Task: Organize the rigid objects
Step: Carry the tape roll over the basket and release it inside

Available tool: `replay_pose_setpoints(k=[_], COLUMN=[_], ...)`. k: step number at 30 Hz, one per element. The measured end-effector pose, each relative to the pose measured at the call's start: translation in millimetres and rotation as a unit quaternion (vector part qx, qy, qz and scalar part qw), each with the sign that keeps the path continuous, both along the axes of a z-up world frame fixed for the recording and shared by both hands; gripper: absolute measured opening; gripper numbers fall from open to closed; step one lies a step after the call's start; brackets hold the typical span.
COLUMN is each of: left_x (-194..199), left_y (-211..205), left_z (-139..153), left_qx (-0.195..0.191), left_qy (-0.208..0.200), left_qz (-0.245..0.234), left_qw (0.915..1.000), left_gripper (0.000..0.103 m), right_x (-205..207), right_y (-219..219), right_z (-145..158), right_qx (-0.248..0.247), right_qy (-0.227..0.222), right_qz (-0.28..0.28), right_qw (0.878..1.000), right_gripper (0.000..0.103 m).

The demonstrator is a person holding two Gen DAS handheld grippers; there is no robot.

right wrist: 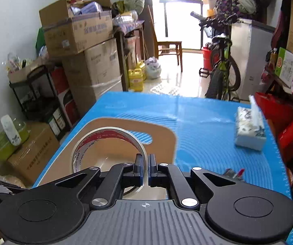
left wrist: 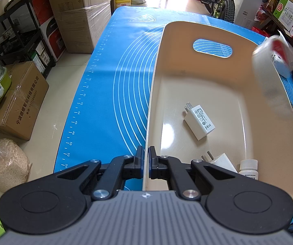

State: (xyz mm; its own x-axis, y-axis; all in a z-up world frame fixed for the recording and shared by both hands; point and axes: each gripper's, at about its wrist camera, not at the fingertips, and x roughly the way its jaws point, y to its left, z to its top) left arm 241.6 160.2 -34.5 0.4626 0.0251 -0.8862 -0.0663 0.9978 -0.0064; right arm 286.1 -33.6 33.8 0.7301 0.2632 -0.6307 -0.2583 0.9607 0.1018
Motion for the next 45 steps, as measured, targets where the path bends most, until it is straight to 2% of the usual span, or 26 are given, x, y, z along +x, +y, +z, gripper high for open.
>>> replay_pose_setpoints(k=[12, 22, 25, 27, 28, 30, 36, 45], left_x=[0.1, 0.0, 0.0, 0.0, 0.0, 0.1, 0.1, 0.1], left_y=[-1.6, -3.1, -3.3, -3.5, -3.6, -3.3, -3.2, -3.2], left_z=[-0.7, -0.8, -0.8, -0.7, -0.7, -0.8, -0.8, -0.8], left_qx=[0.001, 0.001, 0.002, 0.002, 0.002, 0.002, 0.002, 0.002], left_qy=[0.0, 0.0, 0.0, 0.0, 0.0, 0.0, 0.0, 0.0], left_qz=[0.0, 0.0, 0.0, 0.0, -0.001, 0.0, 0.0, 0.0], left_qw=[1.0, 1.0, 1.0, 1.0, 1.0, 1.0, 1.0, 1.0], left_gripper=[0.006, 0.006, 0.006, 0.006, 0.006, 0.006, 0.006, 0.006], right_x=[0.2, 4.7, 4.4, 4.0, 3.9, 2.3, -8.1, -13.4], right_y=[59.8, 79.1, 78.2, 76.8, 75.7, 71.1, 48.9, -6.7], right_z=[-51.7, -85.5, -87.7, -85.9, -84.6, -80.5, -58.0, -16.0], right_qx=[-0.056, -0.082, -0.078, -0.072, -0.067, -0.047, -0.009, 0.012], right_qy=[0.069, 0.145, 0.159, 0.158, 0.158, 0.153, 0.127, 0.071], right_qz=[0.053, 0.083, 0.088, 0.091, 0.094, 0.103, 0.115, 0.082], right_qw=[0.995, 0.982, 0.98, 0.981, 0.981, 0.982, 0.985, 0.994], right_gripper=[0.015, 0.017, 0.022, 0.038, 0.042, 0.055, 0.076, 0.081])
